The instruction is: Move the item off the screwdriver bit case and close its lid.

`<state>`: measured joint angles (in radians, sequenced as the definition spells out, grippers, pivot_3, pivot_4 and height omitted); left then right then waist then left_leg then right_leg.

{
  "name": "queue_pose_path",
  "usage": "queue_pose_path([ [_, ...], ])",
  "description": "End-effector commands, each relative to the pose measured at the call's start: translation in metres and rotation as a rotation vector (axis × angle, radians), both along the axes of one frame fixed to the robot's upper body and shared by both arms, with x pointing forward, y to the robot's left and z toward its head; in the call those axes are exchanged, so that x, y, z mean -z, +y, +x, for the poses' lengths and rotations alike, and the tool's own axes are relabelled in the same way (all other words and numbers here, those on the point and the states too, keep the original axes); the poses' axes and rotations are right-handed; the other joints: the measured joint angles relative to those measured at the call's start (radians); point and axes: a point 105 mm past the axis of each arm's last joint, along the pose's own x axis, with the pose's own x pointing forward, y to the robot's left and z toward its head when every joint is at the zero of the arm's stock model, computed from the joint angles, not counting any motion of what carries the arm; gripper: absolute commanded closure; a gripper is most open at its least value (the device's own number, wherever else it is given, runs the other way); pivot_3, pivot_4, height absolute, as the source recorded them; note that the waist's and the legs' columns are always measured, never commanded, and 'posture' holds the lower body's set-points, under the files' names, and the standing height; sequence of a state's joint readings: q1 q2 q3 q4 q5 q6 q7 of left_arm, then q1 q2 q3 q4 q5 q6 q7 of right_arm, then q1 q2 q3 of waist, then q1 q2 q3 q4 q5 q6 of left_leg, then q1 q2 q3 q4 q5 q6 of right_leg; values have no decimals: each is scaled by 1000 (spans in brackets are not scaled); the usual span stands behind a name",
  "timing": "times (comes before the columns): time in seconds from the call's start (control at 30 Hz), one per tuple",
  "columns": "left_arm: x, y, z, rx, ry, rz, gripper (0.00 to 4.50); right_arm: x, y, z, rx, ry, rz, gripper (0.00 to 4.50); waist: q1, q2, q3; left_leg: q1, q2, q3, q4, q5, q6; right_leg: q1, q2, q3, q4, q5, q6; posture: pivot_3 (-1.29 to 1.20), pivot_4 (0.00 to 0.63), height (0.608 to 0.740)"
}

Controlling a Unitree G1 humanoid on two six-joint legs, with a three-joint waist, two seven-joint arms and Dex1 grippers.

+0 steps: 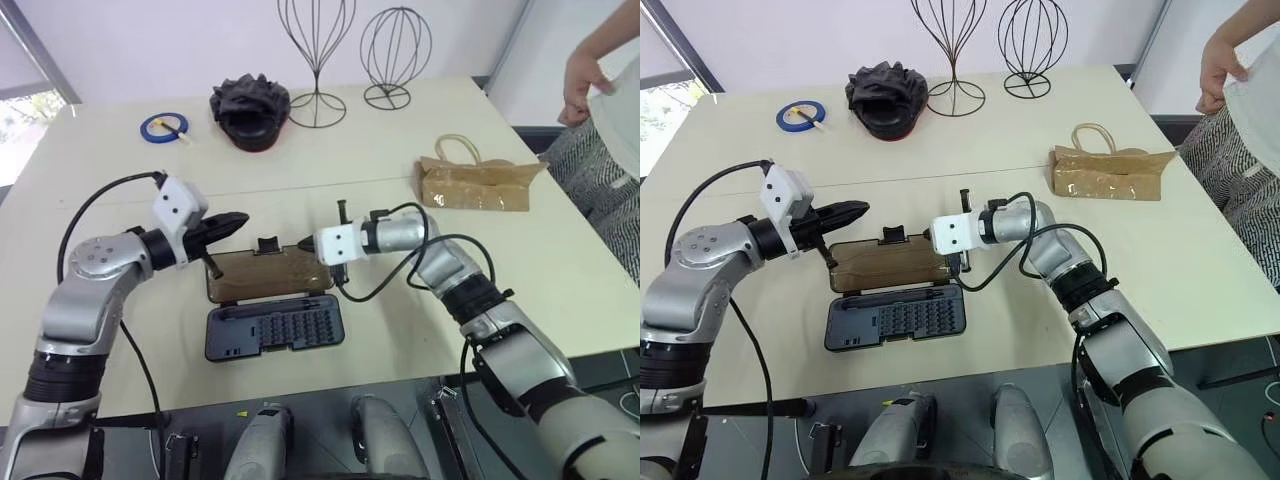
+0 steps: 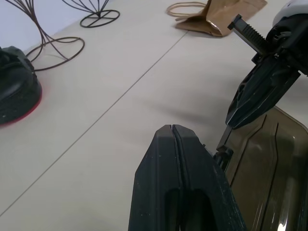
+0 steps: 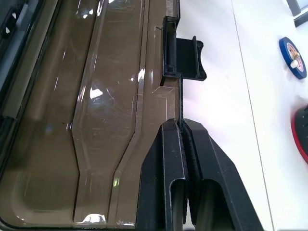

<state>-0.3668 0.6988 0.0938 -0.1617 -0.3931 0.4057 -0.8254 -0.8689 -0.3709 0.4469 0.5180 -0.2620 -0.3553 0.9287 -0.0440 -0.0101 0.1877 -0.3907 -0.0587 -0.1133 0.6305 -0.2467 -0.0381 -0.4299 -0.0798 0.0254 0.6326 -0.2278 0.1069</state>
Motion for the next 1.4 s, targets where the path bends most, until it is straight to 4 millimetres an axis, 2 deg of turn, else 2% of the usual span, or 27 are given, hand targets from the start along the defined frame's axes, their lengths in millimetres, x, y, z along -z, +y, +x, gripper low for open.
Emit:
queue_pose_path([
  [0.03, -12, -2, -4, 9, -53, 0, 4500, -6, 2, 1, -7, -17, -4, 4476, 0, 0, 0, 0, 0, 0, 0, 0, 0, 0, 0, 0, 0, 0, 0, 0, 150, 740],
  [0.07, -11, -2, -4, 9, -52, 0, 4500, -5, 0, 2, -3, -13, -13, 4476, 0, 0, 0, 0, 0, 0, 0, 0, 0, 0, 0, 0, 0, 0, 0, 0, 150, 740],
  [0.17, -10, -3, -5, 10, -49, -1, 4500, 0, -6, 5, 23, 6, -38, 3642, 0, 0, 0, 0, 0, 0, 0, 0, 0, 0, 0, 0, 0, 0, 0, 0, 150, 740],
  [0.33, -11, -4, -7, 22, -42, -18, 4500, 1, -15, 13, 100, 45, -30, 911, 0, 0, 0, 0, 0, 0, 0, 0, 0, 0, 0, 0, 0, 0, 0, 0, 150, 740],
  [0.4, -16, -7, -11, 43, -37, -44, 4500, -2, -19, 18, 141, 66, -4, 49, 0, 0, 0, 0, 0, 0, 0, 0, 0, 0, 0, 0, 0, 0, 0, 0, 150, 740],
  [0.57, -20, -12, -26, 88, -2, -79, 4500, -11, -28, 25, 222, 115, 66, 49, 1, 0, 0, 0, 0, 0, 0, 0, 0, 0, -1, 0, 0, 0, 0, 0, 150, 740],
  [0.77, -2, -13, -57, 133, 127, -89, 4500, -16, -37, 29, 285, 152, 126, 49, 0, 0, 0, 0, 1, -1, 0, 0, 0, 0, 0, 0, 0, 0, 0, 0, 150, 740],
  [0.93, 28, -6, -88, 137, 270, -39, 4500, -19, -40, 30, 308, 154, 167, 49, 0, 0, 0, 0, 1, 0, -1, 0, 0, 0, 0, 1, 0, 0, 0, 0, 150, 740],
  [1.13, 48, 3, -105, 123, 333, 22, 4500, -18, -41, 33, 345, 208, 184, 49, 3, 0, 0, 0, 1, 0, 0, 0, 0, 1, 0, 0, 0, 0, -1, 0, 150, 740],
  [1.4, 71, 9, -110, 110, 357, 74, 4500, -20, -32, 33, 348, 242, 195, 49, 1, 1, 0, 0, 1, 0, -1, 0, 0, 1, 0, 0, -1, 0, -1, 0, 150, 740],
])
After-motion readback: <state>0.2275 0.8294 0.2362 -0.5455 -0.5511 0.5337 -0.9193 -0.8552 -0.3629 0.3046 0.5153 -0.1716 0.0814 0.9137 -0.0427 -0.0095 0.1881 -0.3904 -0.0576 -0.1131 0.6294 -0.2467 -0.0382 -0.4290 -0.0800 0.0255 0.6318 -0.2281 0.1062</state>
